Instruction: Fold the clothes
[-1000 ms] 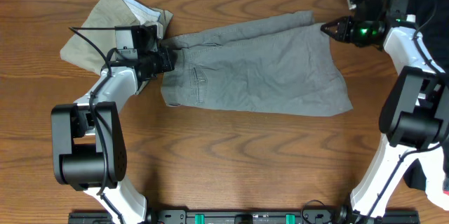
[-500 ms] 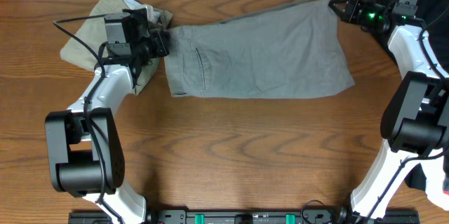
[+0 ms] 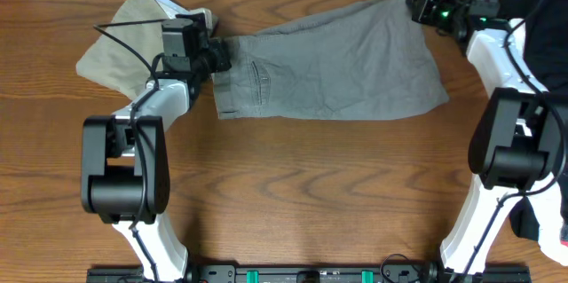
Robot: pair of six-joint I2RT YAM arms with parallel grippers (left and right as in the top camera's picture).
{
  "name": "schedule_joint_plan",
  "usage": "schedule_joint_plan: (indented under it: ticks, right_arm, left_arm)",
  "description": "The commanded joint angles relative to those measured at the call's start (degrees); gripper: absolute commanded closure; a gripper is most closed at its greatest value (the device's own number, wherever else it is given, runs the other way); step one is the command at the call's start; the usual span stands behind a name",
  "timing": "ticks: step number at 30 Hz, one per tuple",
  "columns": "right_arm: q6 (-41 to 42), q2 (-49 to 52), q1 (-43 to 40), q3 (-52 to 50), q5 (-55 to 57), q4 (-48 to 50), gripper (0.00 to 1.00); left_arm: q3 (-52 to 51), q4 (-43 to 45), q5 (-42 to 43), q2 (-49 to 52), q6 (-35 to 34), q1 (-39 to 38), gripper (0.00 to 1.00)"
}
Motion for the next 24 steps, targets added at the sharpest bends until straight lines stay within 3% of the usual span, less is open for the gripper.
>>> schedule_joint_plan:
  ticks: [1, 3, 5, 8, 11, 15, 18, 21, 24]
  right_arm:
    - [0.76, 2.03, -0.68, 0.79, 5.22, -0.11, 0.65]
    - [0.76, 1.88, -1.81, 0.81, 4.61, -0.72, 0.55]
    - [0.79, 1.42, -3.15, 0.87, 2.97, -3.39, 0.52]
    - [-0.24, 0.33, -4.61, 1.31, 3.26, -12.24, 0.51]
    - [-7.50, -1.03, -4.46, 1.81, 1.92, -22.75, 0.52]
    - [-13.09, -2.67, -2.73, 1.84, 2.45, -35.47, 0.63]
    - [-13.22, -2.62, -1.18, 1.70, 4.83, -42.86, 0.76]
    - [-13.18, -2.29, 0.52, 0.72, 8.04, -45.99, 0.82]
    - [-9.46, -2.29, 2.01, -1.20, 17.20, -46.47, 0.87]
  left_arm:
    - [1.16, 0.31, -4.63, -0.26, -0.57, 1.03, 0.66]
    - [1.16, -0.13, -4.31, -1.29, -0.61, 2.14, 0.55]
    - [1.16, -2.16, -4.33, -3.19, -0.59, 3.37, 0.35]
    - [1.16, -6.29, -3.39, -6.58, -0.50, 4.52, 0.32]
    - [1.16, -10.67, 2.93, -9.88, 2.80, 4.33, 0.32]
    - [1.16, -16.76, 9.35, -11.69, 7.28, 1.44, 0.44]
    - [1.16, -22.75, 9.22, -10.60, 13.38, -1.62, 0.62]
    - [1.09, -26.77, 6.32, -7.96, 17.51, -4.00, 0.79]
    - [1.09, -27.85, 1.51, -4.55, 17.49, -4.61, 0.85]
